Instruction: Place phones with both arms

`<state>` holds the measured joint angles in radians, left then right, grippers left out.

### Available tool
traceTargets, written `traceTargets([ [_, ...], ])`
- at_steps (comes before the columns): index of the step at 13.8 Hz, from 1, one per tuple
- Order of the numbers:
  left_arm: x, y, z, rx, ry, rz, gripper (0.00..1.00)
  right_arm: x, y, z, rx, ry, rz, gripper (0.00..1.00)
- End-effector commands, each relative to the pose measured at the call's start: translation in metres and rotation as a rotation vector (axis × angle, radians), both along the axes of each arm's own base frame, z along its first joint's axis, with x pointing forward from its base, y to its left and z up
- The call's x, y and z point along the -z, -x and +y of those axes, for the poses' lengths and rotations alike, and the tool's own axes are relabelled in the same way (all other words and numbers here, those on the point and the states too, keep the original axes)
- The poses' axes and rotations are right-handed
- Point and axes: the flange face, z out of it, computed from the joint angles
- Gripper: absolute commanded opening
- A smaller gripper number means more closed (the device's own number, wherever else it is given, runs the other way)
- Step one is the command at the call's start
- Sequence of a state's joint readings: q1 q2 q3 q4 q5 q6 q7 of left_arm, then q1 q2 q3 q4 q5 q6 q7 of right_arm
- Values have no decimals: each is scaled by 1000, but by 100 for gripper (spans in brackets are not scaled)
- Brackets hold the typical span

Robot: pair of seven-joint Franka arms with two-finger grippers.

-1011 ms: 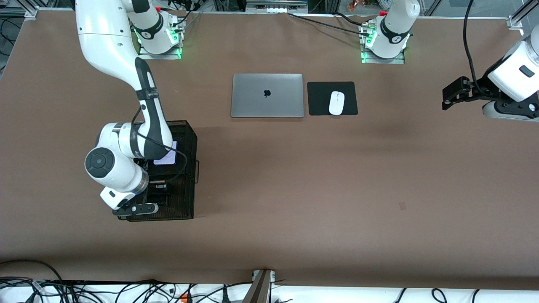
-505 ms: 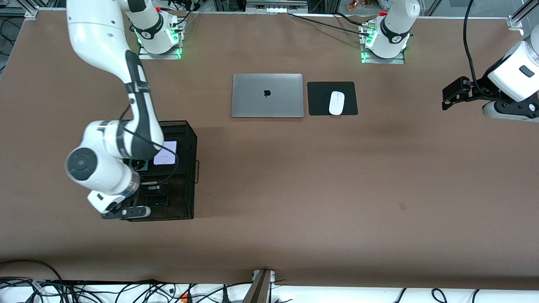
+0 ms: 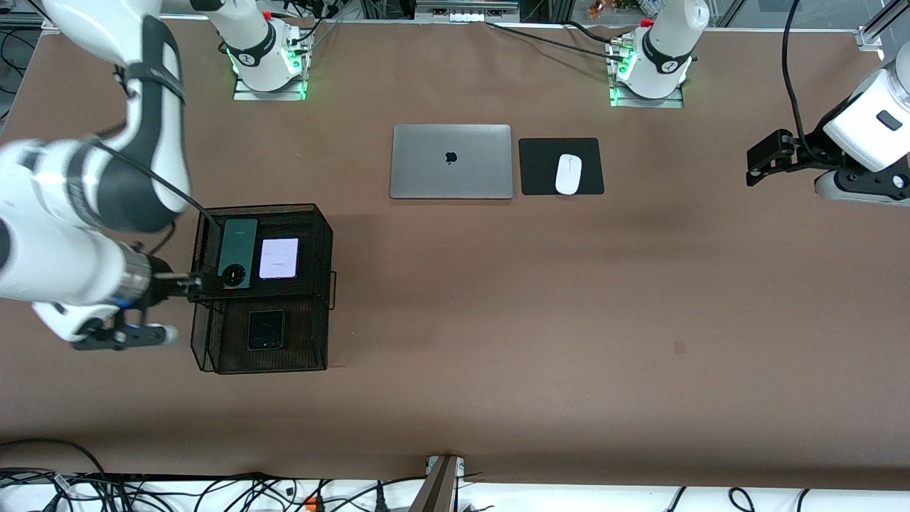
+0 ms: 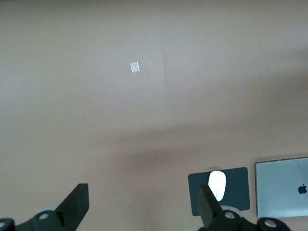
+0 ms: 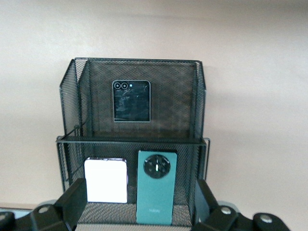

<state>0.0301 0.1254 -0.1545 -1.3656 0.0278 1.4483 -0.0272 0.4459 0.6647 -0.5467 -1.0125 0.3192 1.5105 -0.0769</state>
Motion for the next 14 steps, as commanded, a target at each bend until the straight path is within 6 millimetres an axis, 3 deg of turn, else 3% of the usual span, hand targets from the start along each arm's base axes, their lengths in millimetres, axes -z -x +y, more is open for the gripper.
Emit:
traceTargets([
  [1, -7, 4, 1, 4, 15, -7, 100, -21, 4, -31, 61, -43, 2, 99],
  [2, -6, 3, 1, 4, 15, -6, 100, -19, 4, -35, 65, -55, 14, 99],
  [4, -7, 4, 5, 1, 15, -7, 100, -24, 4, -64, 71, -98, 15, 99],
  [5, -7, 4, 5, 1, 15, -7, 100, -34, 8, -71, 54, -77, 6, 98],
  [7, -7, 3, 6, 4, 14, -9, 100, -50, 18, -64, -18, -10, -5, 98],
  [10, -7, 3, 8, 0, 11, -9, 100, -50, 41, -38, 66, 44, -11, 100],
  [14, -7, 3, 10, -1, 13, -9, 100, -36, 69, -33, 57, 50, -49, 99],
])
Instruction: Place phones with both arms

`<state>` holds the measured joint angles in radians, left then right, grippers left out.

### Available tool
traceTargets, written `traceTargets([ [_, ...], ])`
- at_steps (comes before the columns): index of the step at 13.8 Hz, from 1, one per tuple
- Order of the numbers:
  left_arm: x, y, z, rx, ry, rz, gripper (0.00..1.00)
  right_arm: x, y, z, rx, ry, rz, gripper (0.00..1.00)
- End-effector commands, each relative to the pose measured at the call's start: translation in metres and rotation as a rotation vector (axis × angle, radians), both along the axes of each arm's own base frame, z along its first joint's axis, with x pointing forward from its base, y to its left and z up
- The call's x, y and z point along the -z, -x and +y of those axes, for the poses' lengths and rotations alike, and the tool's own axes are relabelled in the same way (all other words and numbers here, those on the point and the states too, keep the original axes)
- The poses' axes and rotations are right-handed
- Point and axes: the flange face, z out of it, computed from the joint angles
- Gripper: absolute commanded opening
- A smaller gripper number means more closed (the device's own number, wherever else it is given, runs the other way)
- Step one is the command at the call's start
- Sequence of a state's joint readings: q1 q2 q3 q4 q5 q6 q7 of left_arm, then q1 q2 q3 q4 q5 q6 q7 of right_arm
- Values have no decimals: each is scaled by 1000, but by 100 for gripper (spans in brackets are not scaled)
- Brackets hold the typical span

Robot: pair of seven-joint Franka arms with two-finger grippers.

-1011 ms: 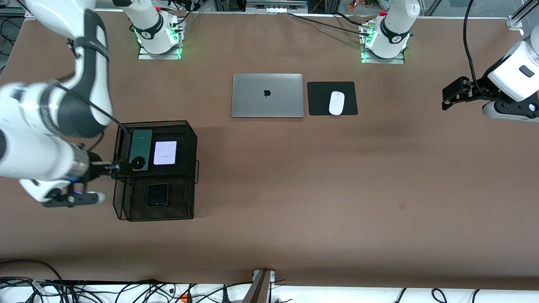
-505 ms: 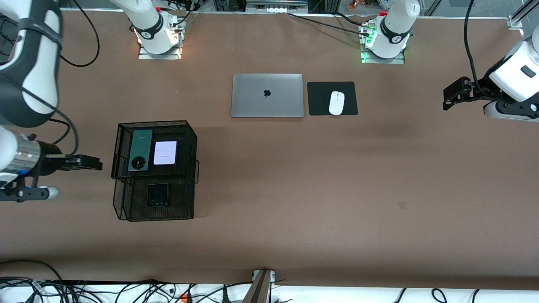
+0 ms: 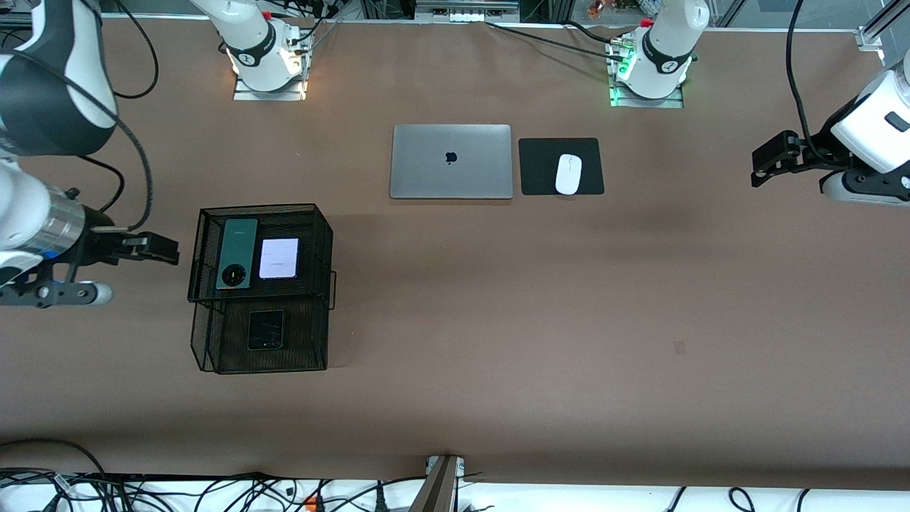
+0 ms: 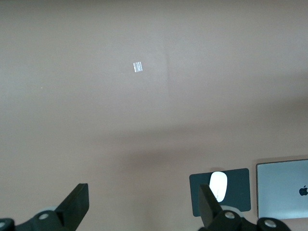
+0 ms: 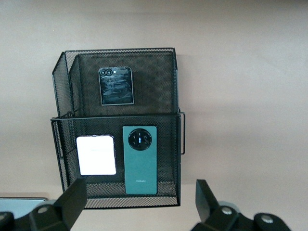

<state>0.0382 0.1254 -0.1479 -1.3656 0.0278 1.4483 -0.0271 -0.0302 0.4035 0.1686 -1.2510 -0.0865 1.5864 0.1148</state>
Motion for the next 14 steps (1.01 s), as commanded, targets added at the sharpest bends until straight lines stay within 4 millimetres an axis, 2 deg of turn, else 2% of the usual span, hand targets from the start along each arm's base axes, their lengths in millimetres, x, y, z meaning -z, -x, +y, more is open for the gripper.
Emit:
traceTargets([
  [1, -7, 4, 3, 12, 12, -9, 100, 13, 36, -12, 24, 18, -31, 99],
  [3, -7, 4, 4, 11, 14, -9, 100, 22, 56, -30, 55, -10, -69, 99],
  [4, -7, 4, 4, 11, 15, -9, 100, 21, 58, -27, 50, -9, -75, 99],
  [7, -7, 4, 4, 11, 17, -9, 100, 13, 58, -24, 47, -11, -89, 100],
  [10, -7, 4, 4, 9, 17, -9, 100, 8, 59, -35, 67, -8, -80, 100],
  [14, -7, 4, 4, 8, 17, -9, 100, 3, 59, -39, 74, -7, -73, 100],
])
